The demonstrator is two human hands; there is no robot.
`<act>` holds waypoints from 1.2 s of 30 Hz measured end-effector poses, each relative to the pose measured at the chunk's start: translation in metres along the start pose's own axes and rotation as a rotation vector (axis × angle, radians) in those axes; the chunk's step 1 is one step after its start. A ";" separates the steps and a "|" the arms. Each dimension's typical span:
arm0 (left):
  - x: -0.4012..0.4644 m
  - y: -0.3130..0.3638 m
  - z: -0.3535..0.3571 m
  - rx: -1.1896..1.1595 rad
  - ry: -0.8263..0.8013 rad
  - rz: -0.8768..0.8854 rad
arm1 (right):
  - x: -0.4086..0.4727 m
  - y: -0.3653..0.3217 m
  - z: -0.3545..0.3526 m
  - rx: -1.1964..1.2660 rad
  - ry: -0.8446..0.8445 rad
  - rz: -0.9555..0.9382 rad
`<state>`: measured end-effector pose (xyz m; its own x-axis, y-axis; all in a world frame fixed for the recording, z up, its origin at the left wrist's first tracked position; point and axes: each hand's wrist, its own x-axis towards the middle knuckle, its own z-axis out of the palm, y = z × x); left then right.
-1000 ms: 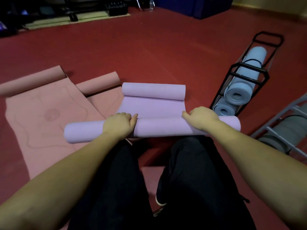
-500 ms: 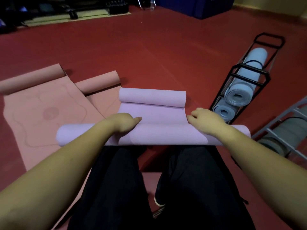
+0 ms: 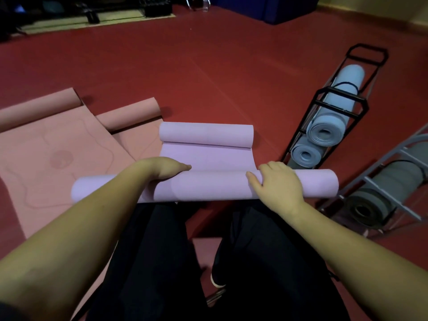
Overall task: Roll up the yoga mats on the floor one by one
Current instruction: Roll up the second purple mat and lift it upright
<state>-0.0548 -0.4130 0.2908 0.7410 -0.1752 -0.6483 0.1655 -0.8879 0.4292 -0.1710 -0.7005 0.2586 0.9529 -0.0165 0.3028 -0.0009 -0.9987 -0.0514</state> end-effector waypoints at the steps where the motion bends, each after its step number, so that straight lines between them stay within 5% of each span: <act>1: -0.001 0.000 0.000 0.019 0.025 -0.009 | 0.002 0.000 0.001 -0.003 0.008 0.001; 5: -0.006 0.001 0.007 0.294 0.337 0.106 | 0.014 0.001 0.002 -0.002 -0.002 0.003; 9: -0.014 -0.010 0.029 0.297 0.775 0.252 | 0.027 -0.001 0.000 -0.060 -0.103 0.031; 12: -0.017 -0.031 0.054 0.377 0.885 0.366 | 0.041 -0.002 -0.004 -0.080 -0.232 0.056; 22: -0.020 -0.019 0.036 0.402 0.747 0.273 | 0.072 -0.002 -0.030 0.026 -0.603 0.100; 30: -0.040 -0.002 0.020 0.484 0.461 0.155 | 0.077 0.009 -0.036 0.140 -0.916 0.118; 34: -0.032 -0.001 0.014 0.488 0.343 0.098 | 0.073 0.007 -0.029 0.175 -0.944 0.145; 36: -0.027 0.001 0.012 0.470 0.305 0.086 | 0.071 0.006 -0.028 0.110 -0.802 0.090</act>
<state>-0.0822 -0.4139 0.3012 0.9051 -0.1860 -0.3824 -0.1590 -0.9821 0.1012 -0.1122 -0.7088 0.3068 0.8781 -0.0148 -0.4783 -0.0974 -0.9841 -0.1485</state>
